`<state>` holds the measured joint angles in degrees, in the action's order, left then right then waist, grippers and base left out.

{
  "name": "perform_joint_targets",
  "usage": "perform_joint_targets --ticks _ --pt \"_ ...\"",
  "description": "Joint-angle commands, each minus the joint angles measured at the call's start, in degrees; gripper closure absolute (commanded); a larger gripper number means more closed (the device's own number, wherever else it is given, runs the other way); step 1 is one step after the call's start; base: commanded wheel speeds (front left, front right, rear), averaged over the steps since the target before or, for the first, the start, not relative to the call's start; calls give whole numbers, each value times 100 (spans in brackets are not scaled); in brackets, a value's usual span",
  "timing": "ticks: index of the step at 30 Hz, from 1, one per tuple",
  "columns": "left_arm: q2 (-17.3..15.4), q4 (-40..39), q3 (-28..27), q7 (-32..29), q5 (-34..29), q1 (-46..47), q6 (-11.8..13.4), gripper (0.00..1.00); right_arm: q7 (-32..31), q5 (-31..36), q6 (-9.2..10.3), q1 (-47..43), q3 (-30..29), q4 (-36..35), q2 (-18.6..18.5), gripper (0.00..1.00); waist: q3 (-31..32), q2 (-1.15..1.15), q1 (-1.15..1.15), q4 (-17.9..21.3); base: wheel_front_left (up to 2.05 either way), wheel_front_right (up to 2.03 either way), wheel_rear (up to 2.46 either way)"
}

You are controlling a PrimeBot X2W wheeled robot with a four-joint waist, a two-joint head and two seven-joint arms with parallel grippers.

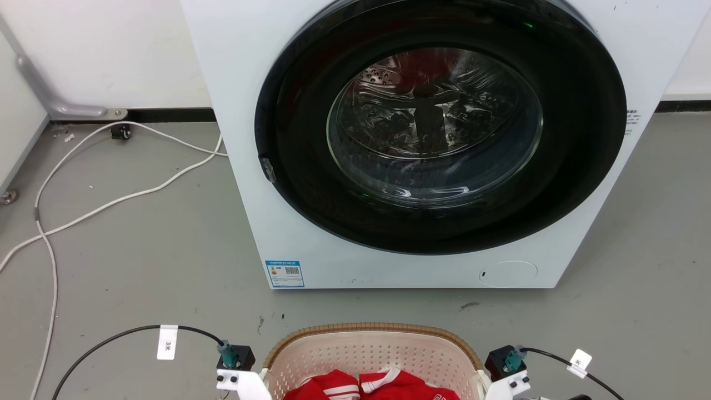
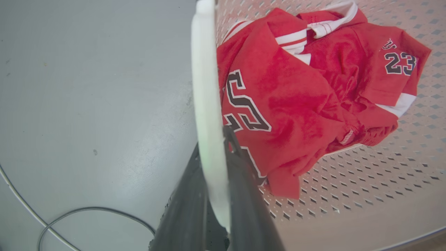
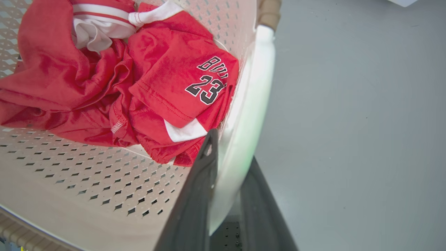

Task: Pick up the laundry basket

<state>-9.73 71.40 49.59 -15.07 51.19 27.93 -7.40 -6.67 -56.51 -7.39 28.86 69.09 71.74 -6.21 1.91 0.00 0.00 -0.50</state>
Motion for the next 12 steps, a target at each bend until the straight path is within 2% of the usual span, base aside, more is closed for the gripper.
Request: perform_joint_targets --ticks 1,12 --pt "-61 17 39 31 4 92 -9 100 35 -21 -18 85 45 16 -10 100 1 0 0 -1 0 0 0" --pt "-53 44 168 62 123 88 -10 100 69 -99 -17 83 151 39 -42 100 11 0 0 -22 0 0 0"
